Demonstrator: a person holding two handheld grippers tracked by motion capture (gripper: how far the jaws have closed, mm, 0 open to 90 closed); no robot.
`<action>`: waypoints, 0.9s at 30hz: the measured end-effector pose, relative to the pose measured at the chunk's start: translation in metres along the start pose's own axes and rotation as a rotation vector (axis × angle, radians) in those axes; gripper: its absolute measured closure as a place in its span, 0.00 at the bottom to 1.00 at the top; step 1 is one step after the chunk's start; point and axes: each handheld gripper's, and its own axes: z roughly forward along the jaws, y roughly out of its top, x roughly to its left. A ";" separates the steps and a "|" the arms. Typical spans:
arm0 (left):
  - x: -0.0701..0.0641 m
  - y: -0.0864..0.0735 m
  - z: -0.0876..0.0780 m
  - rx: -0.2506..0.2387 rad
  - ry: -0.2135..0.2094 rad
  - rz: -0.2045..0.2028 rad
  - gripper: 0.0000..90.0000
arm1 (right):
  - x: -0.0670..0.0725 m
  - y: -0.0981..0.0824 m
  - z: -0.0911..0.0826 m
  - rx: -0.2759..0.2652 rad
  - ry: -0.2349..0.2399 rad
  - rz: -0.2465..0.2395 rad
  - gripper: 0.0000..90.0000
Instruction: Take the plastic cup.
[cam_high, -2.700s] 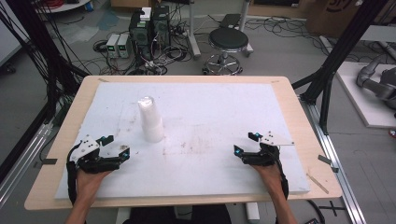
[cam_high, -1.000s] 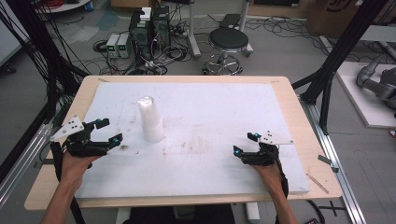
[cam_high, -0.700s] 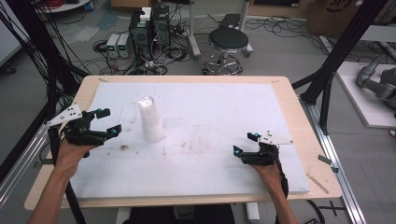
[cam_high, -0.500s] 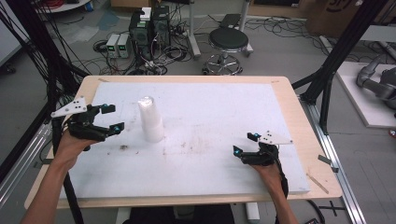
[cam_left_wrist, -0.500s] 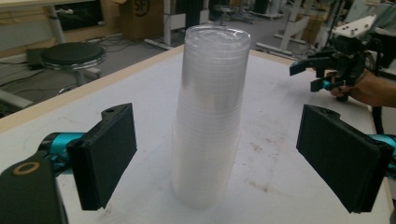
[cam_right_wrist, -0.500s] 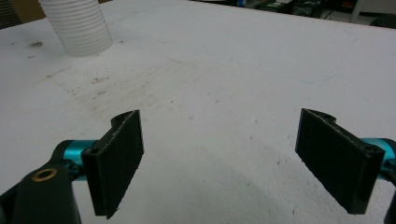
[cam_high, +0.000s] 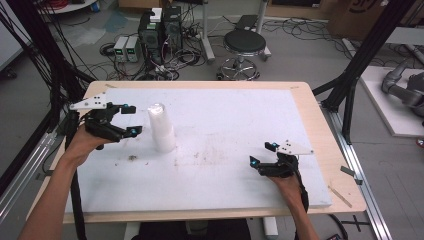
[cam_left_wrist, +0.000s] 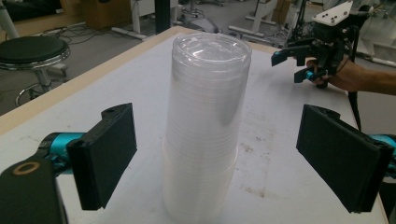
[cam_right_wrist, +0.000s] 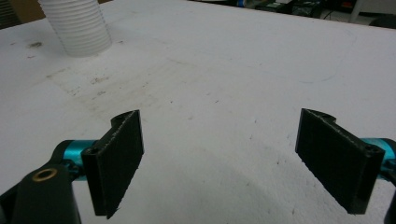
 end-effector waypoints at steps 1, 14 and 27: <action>0.001 0.001 0.002 0.003 -0.005 0.001 0.13 | 0.000 0.000 0.000 0.000 0.000 0.000 0.17; 0.011 0.014 0.028 0.032 -0.078 0.023 0.13 | 0.000 0.000 0.000 -0.001 0.001 0.001 0.17; 0.015 0.014 0.053 0.077 -0.113 0.025 0.13 | 0.000 0.000 0.000 0.003 0.001 0.000 0.17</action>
